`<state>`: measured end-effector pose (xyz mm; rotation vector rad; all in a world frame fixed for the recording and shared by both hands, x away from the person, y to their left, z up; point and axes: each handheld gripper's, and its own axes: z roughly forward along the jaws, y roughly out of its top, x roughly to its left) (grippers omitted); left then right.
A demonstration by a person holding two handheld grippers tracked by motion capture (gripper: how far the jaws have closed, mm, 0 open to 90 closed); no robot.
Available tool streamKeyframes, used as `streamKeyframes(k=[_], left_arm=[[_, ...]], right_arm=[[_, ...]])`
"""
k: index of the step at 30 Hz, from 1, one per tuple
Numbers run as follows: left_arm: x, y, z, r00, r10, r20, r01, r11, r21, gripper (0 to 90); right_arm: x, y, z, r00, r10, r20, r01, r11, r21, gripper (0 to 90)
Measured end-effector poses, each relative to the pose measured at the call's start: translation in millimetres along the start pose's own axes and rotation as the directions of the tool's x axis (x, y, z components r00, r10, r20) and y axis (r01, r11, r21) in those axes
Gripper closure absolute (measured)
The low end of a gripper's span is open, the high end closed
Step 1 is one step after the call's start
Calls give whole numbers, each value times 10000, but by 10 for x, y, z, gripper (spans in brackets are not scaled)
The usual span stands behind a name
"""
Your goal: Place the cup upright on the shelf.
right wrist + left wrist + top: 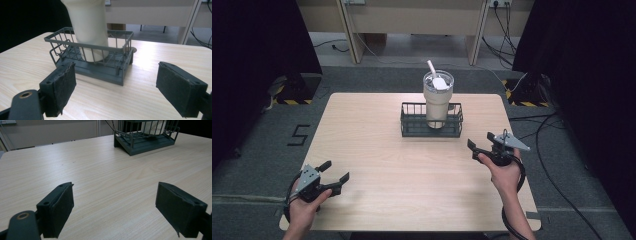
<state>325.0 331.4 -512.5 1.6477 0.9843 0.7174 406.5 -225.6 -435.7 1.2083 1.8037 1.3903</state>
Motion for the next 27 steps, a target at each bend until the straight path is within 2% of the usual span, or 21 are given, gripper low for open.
streamKeyframes(k=[17,27], left_arm=[[-1,-1,6,9999,-143,-49,143,9999,-2,144],[-3,-3,4,9999,-111,-75,112,9999,58,145]], right_arm=[[-184,-165,-245,9986,283,448,-288,9995,103,168],[-282,-349,-410,9966,453,688,-465,9988,164,170]])
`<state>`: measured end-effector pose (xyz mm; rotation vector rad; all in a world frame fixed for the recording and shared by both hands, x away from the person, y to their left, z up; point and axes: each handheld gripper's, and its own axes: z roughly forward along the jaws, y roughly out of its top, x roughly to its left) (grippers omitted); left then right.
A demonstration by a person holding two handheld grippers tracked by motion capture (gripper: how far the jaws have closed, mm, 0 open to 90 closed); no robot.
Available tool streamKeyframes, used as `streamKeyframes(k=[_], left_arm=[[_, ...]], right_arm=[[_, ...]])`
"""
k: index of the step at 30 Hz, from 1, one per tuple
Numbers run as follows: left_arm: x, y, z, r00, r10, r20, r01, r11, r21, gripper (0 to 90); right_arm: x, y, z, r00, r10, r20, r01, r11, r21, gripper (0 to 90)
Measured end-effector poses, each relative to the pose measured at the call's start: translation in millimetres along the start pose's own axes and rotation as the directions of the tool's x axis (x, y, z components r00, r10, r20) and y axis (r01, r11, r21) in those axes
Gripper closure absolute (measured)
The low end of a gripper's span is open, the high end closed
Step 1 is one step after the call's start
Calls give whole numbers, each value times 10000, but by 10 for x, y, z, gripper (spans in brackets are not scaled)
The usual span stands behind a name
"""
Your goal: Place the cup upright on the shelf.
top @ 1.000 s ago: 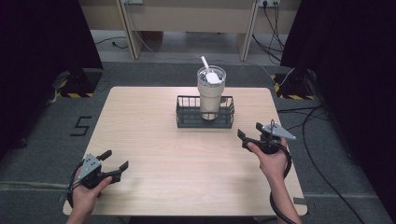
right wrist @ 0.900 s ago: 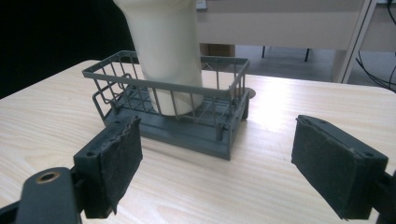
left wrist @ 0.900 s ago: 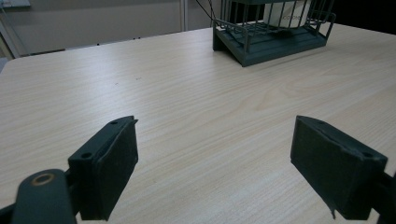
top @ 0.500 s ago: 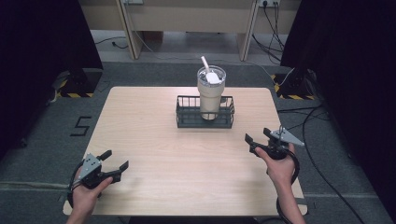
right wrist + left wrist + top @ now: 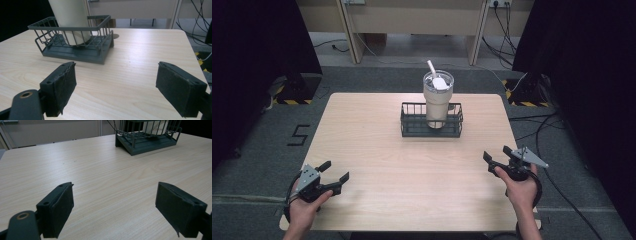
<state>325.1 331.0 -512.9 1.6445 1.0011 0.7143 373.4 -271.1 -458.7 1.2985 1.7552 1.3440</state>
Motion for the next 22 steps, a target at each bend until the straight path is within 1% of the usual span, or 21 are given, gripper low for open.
streamKeyframes(k=[1,2,7,8,12,20,21,22], left_arm=[[0,0,0,10000,0,0,0,10000,0,145],[-2,1,1,10000,-5,-2,5,10000,-8,145],[-3,3,-2,10000,8,-30,-8,10000,-12,144],[-2,2,-3,10000,4,-42,-4,10000,-10,145],[-2,2,-2,10000,18,-40,-18,10000,-4,144],[-3,2,4,10000,34,-50,-34,10000,2,145],[-3,2,4,10000,34,-50,-34,10000,2,145],[-3,3,5,10000,40,-55,-40,10000,-5,144]], right_arm=[[0,0,0,10000,0,0,0,10000,0,170],[-25,-42,-40,9999,116,48,-116,9999,1,171],[-52,-113,-93,9997,235,66,-235,9997,46,171],[-57,-150,-115,9995,296,61,-296,9996,43,171],[-60,-208,-153,9995,312,101,-312,9995,12,171],[-16,-283,-171,9986,519,-134,-522,9985,-185,151],[-16,-283,-171,9986,519,-134,-522,9985,-185,151],[11,-275,-153,9991,357,-211,-360,9992,-153,145]])
